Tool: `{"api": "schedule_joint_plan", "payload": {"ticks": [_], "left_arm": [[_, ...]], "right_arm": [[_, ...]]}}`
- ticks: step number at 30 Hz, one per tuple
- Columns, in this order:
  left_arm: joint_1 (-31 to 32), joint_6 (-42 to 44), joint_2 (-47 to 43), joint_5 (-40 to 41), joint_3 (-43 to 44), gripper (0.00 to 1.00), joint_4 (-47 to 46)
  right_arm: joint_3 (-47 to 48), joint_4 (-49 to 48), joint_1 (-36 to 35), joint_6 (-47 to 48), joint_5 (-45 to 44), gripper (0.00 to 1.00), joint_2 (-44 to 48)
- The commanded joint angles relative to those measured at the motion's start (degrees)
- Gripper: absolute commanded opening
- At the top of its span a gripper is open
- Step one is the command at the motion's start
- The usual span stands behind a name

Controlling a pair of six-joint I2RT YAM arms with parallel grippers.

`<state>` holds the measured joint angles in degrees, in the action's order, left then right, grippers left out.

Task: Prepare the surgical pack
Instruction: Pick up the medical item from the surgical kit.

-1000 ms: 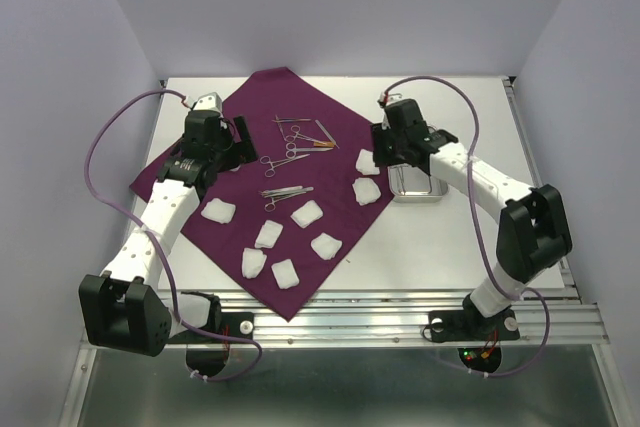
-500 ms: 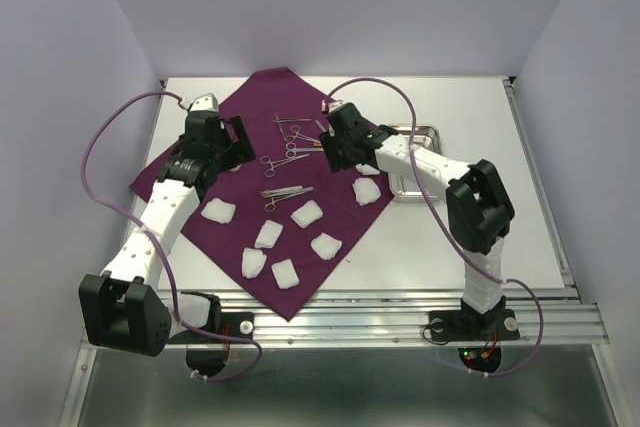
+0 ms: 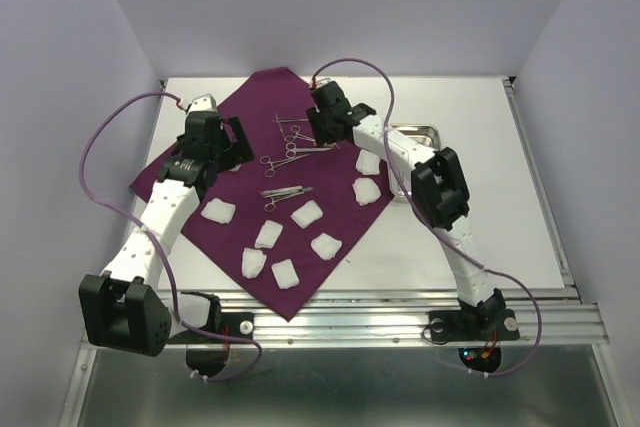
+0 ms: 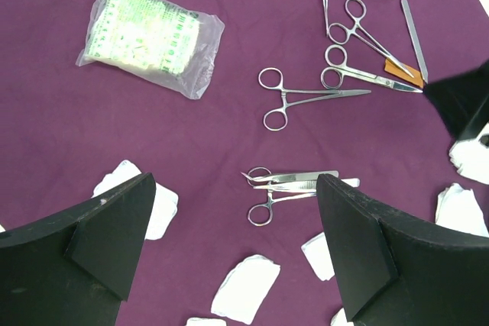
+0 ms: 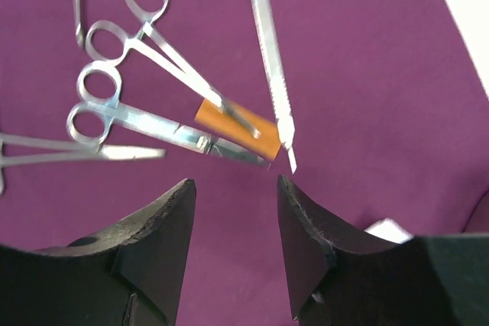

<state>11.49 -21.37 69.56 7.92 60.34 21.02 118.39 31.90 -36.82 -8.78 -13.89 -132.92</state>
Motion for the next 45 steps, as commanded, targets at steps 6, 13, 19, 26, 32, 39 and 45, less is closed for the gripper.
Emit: {"api": "schedule_joint_plan", "payload": {"ticks": [6,13,19,26,32,39,45], "left_arm": [[-0.5,0.5,-1.6,1.5,-0.8,0.99,0.1],[-0.6,0.7,-1.2,1.4,0.0,0.99,0.6],[-0.6,0.7,-1.2,1.6,0.0,0.99,0.8],[-0.6,0.0,-1.4,1.7,-0.7,0.99,0.2],[-0.6,-0.3,-1.6,1.7,-0.6,0.99,0.3],[-0.6,-0.4,-1.9,1.9,-1.0,0.99,0.1],[-0.6,-0.5,-1.9,1.9,-1.2,0.99,0.1]], "right_arm": [[16.3,2.1,3.8,0.4,3.1,0.52,-9.2],[18.7,1.2,5.1,-1.9,4.1,0.49,-13.5],[19.6,1.1,5.6,-2.4,6.5,0.47,-16.8],[16.8,1.3,5.6,-3.0,4.8,0.33,-17.5],[15.7,2.1,5.6,-4.5,2.6,0.17,-16.8],[12.7,2.1,5.6,-6.3,1.0,0.07,-12.7],[8.4,1.5,5.6,-7.6,0.4,0.02,-7.5]]}}
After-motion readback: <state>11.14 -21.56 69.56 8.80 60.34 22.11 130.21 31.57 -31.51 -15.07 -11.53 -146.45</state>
